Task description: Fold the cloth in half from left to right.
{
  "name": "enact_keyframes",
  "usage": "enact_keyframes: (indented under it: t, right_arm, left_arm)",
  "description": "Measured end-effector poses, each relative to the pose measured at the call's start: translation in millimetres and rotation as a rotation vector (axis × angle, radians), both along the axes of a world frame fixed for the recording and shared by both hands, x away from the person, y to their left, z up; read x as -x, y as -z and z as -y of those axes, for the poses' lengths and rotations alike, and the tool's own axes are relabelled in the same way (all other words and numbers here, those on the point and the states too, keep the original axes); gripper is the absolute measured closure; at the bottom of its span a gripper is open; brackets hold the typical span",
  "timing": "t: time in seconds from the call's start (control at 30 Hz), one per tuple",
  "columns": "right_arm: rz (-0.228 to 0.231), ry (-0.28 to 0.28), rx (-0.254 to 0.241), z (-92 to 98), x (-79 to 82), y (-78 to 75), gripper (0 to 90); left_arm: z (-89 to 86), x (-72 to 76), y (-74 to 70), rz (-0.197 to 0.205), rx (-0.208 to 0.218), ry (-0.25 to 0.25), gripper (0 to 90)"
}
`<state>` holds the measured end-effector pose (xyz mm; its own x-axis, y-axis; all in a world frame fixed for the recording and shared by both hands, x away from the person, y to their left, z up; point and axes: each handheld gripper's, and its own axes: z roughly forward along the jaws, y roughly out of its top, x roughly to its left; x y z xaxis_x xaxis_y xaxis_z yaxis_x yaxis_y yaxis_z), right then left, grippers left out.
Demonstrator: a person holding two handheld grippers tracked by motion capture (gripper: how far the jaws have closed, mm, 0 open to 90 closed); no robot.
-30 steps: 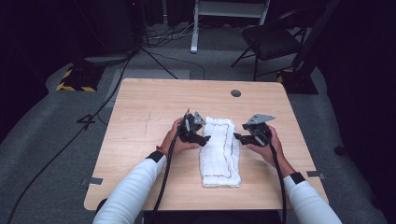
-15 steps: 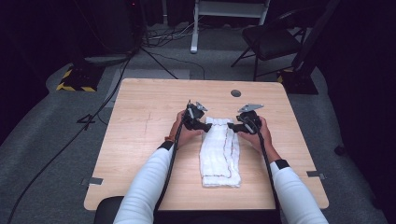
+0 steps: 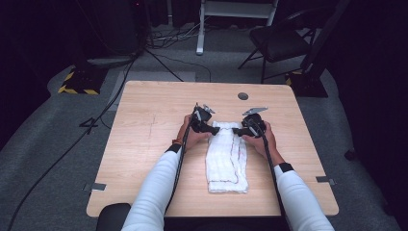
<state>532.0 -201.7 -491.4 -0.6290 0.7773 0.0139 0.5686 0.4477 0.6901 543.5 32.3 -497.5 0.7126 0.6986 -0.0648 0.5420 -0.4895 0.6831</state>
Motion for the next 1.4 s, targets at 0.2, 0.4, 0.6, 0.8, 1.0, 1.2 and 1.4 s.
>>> enact_keyframes:
  t: [0.2, 0.4, 0.6, 0.8, 1.0, 1.2, 1.4]
  right_arm:
    - [-0.014, -0.033, -0.034, 1.0, -0.3, 1.0, 58.2]
    - [-0.039, -0.076, -0.055, 0.4, -0.1, 0.2, 74.4]
    - [-0.039, -0.093, -0.068, 0.9, -3.5, 0.0, 80.8]
    - [-0.009, -0.072, -0.055, -1.0, -9.9, -4.4, 82.9]
    - [0.018, -0.066, -0.053, -5.0, -17.7, -14.4, 83.7]
    - [0.057, -0.065, -0.044, -12.5, -20.7, -22.9, 84.2]
    - [0.113, -0.058, -0.042, -14.1, -18.8, -36.7, 84.5]
  left_arm:
    - [1.4, 0.9, -3.2, -0.016, -0.007, 0.054, 39.8]
    - [1.8, -1.9, -4.7, -0.039, 0.019, 0.110, 65.3]
    - [1.3, -7.0, -4.5, -0.050, 0.040, 0.114, 79.4]
    - [5.0, -11.3, -7.3, 0.000, 0.002, 0.086, 81.9]
    - [0.3, -18.1, -15.3, 0.031, 0.013, 0.065, 82.8]
    - [-5.1, -21.0, -25.9, 0.060, 0.003, 0.048, 83.3]
    - [-3.2, -17.2, -46.8, 0.117, -0.013, 0.042, 84.0]
